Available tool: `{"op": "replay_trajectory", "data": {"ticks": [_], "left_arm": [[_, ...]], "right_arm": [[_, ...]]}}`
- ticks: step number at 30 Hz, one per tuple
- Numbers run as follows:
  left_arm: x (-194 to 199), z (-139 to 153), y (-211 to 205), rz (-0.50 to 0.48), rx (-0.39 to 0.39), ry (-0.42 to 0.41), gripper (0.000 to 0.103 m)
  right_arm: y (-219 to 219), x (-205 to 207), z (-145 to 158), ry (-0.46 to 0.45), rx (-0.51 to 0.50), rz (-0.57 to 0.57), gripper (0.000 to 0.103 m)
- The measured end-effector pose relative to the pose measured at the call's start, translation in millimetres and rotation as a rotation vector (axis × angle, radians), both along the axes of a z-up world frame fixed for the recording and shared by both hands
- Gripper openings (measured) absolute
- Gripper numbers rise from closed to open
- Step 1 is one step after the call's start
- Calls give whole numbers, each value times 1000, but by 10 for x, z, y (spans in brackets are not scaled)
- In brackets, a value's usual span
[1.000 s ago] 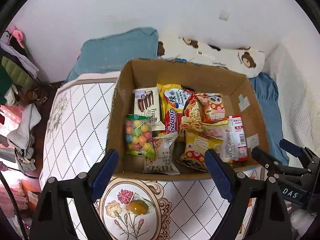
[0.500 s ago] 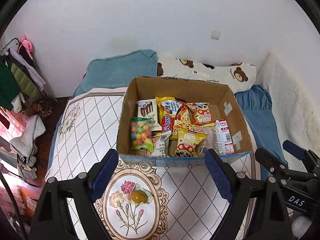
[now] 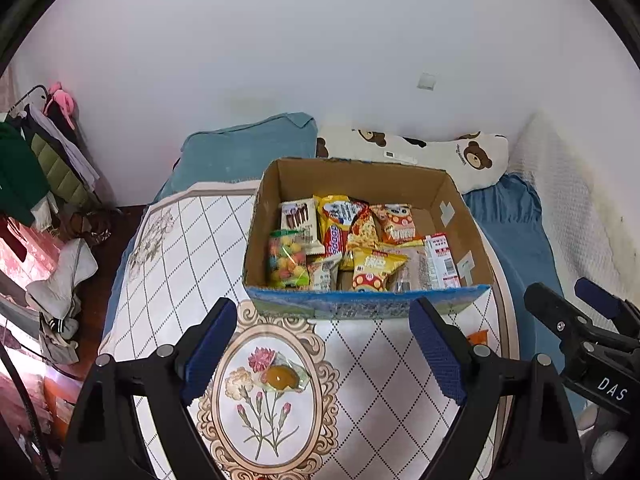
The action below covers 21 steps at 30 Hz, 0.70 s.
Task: Organize snacks
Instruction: 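Grasp the red packet with the left gripper while the right grasps the orange packet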
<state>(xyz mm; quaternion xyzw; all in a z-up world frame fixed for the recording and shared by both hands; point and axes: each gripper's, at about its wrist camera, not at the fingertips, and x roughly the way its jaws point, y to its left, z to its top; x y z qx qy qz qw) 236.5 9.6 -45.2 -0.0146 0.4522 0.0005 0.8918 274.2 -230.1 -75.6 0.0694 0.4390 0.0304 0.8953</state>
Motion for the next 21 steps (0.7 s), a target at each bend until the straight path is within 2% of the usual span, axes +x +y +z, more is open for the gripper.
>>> {"op": "replay_trajectory", "data": {"ticks": [2,6,12,15,19,21], "left_arm": [[-54,-78,8,2,-3,18,88],[-281,-460,53,13,3,110,88],[-555,-1356,175,44,-21,361,88],[-681,-1628,211,55,-6,426,88],[-807,-1899,364,100,-40,507,88],[-871,-1981,461,124,-44,529,88]], "right_arm": [[-29,-54,-86,25,25,-7,100],[-179,-274,-449,123,94,-35,100],[-673,-748,-1560,430,263,-172,100],[-903,-994,-2135,568,356,-266,100],[-1083,-1196,-2695,678,416,-377,100],[-1146,-1257,-2886,696,452,-423,100]]}}
